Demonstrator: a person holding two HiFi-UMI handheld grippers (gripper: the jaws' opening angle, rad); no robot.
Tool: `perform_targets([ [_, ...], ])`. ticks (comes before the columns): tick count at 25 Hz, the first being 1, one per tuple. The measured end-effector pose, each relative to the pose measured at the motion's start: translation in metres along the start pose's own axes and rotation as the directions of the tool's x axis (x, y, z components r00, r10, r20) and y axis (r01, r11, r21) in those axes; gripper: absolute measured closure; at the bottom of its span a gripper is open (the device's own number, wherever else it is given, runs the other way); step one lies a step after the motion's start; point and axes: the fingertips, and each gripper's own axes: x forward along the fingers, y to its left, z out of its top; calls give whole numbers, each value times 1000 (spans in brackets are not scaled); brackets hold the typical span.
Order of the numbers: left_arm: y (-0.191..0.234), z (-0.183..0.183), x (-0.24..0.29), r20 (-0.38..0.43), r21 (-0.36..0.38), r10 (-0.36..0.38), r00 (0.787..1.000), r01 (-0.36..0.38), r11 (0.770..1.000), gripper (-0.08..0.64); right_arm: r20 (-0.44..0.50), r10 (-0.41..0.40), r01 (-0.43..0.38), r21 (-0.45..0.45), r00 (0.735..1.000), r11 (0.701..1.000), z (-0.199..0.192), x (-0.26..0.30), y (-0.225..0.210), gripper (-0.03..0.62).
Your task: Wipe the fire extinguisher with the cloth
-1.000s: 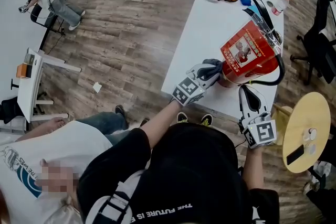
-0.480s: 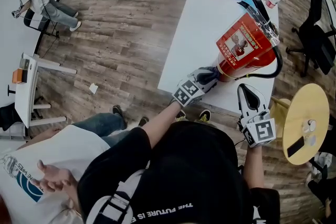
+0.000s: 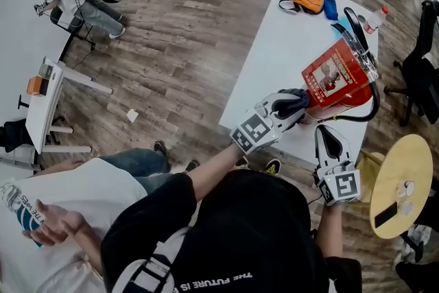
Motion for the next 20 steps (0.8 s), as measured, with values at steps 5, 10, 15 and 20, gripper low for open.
perform_targets([
  [5, -1, 48, -10, 80, 34, 13, 997, -16, 999, 489, 16, 31, -30, -16, 999, 999, 12, 10, 7, 574],
  [10, 1, 46, -11, 94, 17, 16, 995, -17, 1000, 489, 18, 36, -35, -36, 999, 999, 21, 11, 12, 574],
  [15, 14, 8, -6, 20, -13, 51, 998, -51, 999, 489, -5, 29, -29, -45, 1000, 999, 17, 10, 13, 574],
  [20, 24, -34, 4, -59, -43, 70, 996, -73, 996, 489, -18, 12, -13, -45, 1000, 999, 9, 4, 10, 574],
])
